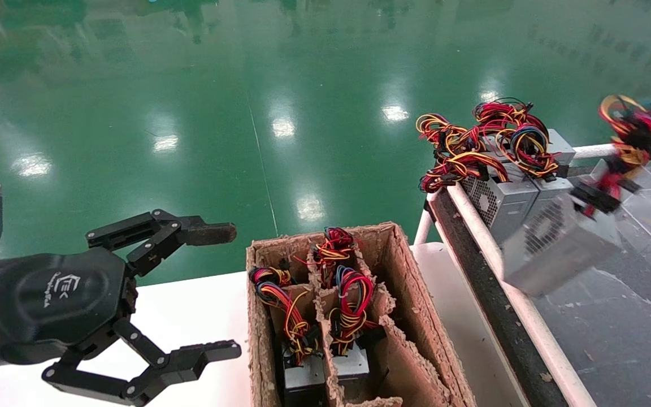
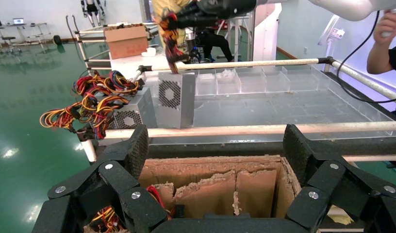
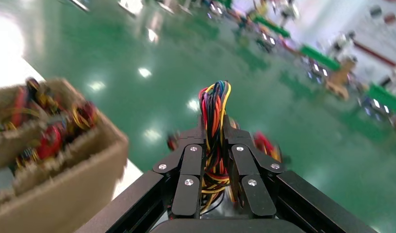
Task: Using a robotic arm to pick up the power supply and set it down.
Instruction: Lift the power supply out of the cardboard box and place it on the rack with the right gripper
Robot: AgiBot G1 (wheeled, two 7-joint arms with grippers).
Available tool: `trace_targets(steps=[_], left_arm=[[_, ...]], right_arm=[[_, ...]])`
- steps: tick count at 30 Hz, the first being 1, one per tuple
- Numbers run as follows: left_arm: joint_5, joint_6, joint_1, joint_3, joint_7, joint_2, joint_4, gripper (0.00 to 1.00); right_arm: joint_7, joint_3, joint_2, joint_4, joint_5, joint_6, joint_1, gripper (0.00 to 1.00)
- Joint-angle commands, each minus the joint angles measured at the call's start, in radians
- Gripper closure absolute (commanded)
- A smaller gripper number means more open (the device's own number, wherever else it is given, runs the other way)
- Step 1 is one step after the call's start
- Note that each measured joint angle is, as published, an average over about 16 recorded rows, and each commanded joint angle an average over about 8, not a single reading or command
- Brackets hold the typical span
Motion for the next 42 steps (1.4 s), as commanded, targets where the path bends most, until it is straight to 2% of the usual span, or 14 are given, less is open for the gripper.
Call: trace_targets(steps=[1, 12, 23, 31, 42], left_arm=[[0.000, 0.000, 0.000, 0.000, 0.000, 0.000, 0.000, 0.00], [0.000, 0.000, 0.000, 0.000, 0.000, 0.000, 0.000, 0.00], [0.000, 0.000, 0.000, 0.000, 0.000, 0.000, 0.000, 0.00], [0.000, 0.000, 0.000, 0.000, 0.000, 0.000, 0.000, 0.00], [0.000, 0.000, 0.000, 0.000, 0.000, 0.000, 0.000, 0.00]], right_arm=[[-0.024, 0.001, 0.019, -0.047, -0.012, -0.002, -0.003, 1.00], [-0.117, -0.039, -0.009, -0.223, -0.112, 0.037, 0.103, 1.00], [-0.178, -0.098, -0.101, -0.390, -0.233, 0.134, 0.273, 1.00], [-0.217, -0.127, -0.149, -0.491, -0.285, 0.179, 0.361, 1.00], [-0.249, -0.162, -0.248, -0.578, -0.348, 0.341, 0.446, 1.00]])
